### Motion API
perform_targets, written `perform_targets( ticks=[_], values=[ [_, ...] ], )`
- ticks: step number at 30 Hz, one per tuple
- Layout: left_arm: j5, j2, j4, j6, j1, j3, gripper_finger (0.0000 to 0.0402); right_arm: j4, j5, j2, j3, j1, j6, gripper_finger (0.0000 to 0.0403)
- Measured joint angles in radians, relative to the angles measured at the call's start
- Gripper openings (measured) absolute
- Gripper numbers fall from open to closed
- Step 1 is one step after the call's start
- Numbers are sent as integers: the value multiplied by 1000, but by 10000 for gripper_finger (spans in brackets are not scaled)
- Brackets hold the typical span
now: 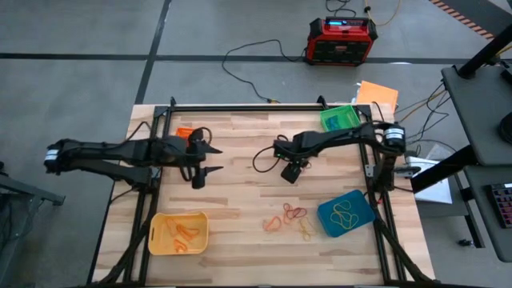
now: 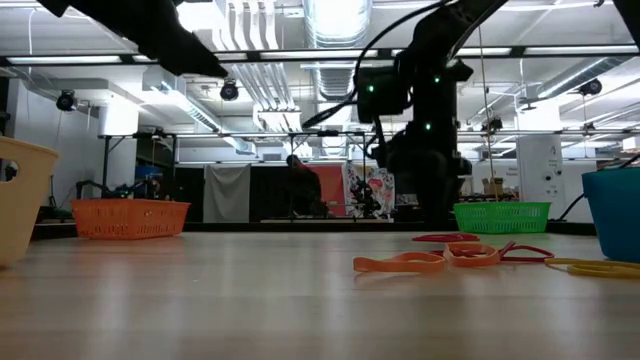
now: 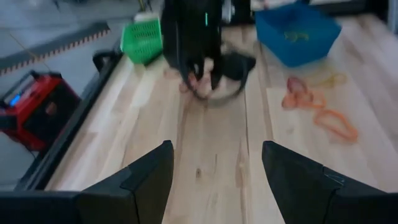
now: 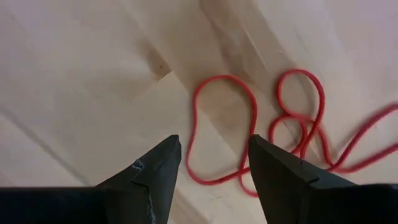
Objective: Sort rubber bands into baskets
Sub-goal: Put the red rubber band into the orange bin
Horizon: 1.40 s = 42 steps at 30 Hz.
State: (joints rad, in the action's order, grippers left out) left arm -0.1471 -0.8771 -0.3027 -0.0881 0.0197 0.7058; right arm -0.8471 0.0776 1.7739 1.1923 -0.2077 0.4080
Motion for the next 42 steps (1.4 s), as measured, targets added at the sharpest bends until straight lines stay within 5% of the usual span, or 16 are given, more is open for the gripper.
perform_targets(
  ticks=[10, 19, 27, 42],
  values=[
    [35, 127, 87, -45, -6, -7, 228, 45, -30, 78, 4, 0, -57, 153],
    [35, 116, 155, -78, -6, -32, 228, 143, -48, 109, 0, 0, -139, 19],
    [35, 111, 276, -66, -6, -165, 228, 171, -24, 50, -13, 21, -139, 9],
    [36, 106, 513, 4, -6, -286, 228, 721, -90, -218, -291, 27, -132, 8]
  ],
)
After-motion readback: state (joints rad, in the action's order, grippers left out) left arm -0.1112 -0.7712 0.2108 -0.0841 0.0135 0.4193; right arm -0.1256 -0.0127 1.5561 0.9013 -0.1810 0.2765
